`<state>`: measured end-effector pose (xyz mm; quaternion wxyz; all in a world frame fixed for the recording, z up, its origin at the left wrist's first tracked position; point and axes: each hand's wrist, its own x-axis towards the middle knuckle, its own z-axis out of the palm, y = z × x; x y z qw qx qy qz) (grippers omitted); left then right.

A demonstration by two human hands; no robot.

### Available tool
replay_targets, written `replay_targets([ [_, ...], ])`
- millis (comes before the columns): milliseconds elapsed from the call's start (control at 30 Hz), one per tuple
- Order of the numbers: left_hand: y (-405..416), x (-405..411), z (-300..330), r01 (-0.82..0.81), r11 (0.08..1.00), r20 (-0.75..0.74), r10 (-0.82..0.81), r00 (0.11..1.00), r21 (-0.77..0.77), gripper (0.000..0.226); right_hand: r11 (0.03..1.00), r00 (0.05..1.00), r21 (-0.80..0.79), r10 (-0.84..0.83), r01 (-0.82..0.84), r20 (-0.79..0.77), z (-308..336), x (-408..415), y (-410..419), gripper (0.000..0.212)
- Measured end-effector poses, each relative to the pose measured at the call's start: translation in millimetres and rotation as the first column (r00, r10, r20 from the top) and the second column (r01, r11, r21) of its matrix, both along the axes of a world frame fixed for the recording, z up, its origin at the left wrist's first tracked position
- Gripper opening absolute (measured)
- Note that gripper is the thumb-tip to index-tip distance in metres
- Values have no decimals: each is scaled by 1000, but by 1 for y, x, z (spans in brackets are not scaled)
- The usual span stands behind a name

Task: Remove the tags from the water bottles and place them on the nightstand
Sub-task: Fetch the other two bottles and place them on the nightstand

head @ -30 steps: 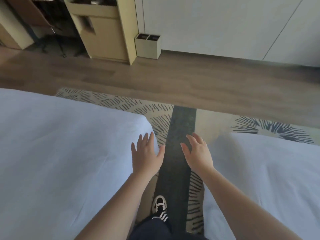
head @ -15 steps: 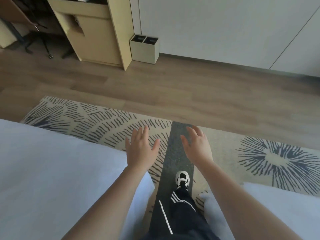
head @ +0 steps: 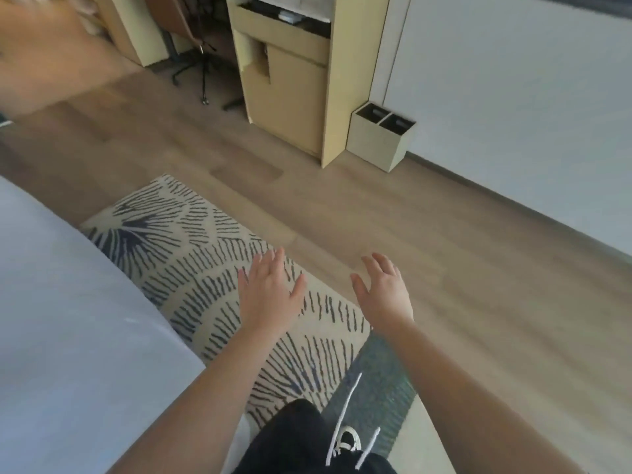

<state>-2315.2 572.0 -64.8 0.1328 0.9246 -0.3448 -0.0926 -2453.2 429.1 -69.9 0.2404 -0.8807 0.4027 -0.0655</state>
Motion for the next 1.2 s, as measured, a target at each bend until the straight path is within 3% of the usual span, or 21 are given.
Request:
replay_targets([
  [367, -90, 224, -22, -236, 970, -2, 237, 972, 49, 73, 965, 965, 13, 263, -263, 7, -20, 259, -117, 49],
  [600, -128, 421, -3, -321, 946, 2, 321, 947, 53, 74, 947, 948, 26, 318, -319, 26, -6, 467, -175, 44],
  [867, -184, 595, 2, -390, 920, -23, 391, 920, 33, 76, 938, 938, 22, 345, -346, 42, 6, 652, -233, 47],
  [1200, -313, 829, -15, -409, 912, 34, 409, 912, -6, 73, 920, 918, 33, 387, -391, 93, -12, 904, -357, 48],
])
